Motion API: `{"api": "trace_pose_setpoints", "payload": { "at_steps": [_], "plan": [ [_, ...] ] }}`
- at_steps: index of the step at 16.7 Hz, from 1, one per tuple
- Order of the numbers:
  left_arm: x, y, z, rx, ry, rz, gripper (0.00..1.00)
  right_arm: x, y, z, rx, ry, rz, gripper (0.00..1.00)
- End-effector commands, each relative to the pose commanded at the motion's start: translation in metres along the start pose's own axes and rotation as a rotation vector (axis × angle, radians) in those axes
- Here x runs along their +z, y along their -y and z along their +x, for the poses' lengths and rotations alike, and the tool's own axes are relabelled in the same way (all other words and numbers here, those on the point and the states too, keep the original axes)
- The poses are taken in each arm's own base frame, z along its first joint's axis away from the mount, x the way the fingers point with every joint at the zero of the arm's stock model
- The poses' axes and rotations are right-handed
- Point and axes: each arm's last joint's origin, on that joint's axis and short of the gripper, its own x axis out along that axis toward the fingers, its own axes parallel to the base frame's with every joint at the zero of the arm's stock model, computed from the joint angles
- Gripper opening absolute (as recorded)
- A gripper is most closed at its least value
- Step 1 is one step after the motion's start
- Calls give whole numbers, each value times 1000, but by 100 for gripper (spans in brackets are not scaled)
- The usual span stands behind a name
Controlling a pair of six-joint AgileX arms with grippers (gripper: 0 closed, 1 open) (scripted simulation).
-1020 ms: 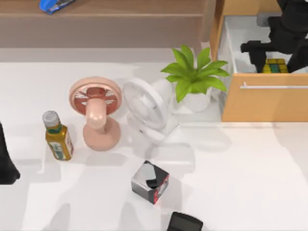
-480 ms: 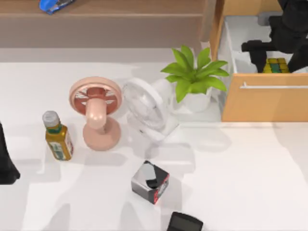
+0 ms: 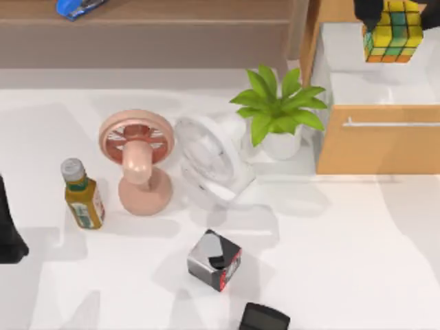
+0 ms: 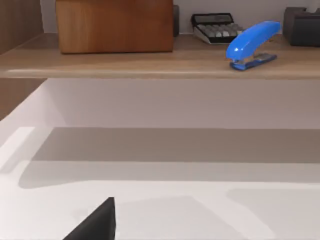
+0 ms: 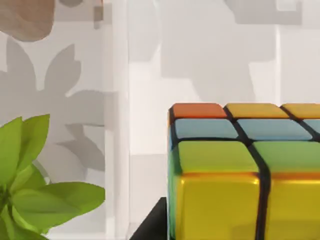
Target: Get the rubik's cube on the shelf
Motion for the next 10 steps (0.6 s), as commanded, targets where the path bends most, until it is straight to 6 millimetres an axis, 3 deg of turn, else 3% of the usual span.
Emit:
{"api": "trace_pose_setpoints", "payload": {
  "at_steps": [2, 4, 7, 10],
  "plan": [
    [0, 0, 0, 0, 0, 0, 100, -1, -12, -18, 25, 46, -12, 0],
    [0, 0, 0, 0, 0, 0, 100, 2, -14, -12, 33, 42, -20, 0],
    [0, 0, 0, 0, 0, 0, 100, 9, -1, 43, 13, -85, -32, 0],
    [0, 0, 0, 0, 0, 0, 100, 10, 27, 104, -2, -232, -25, 0]
  ]
}}
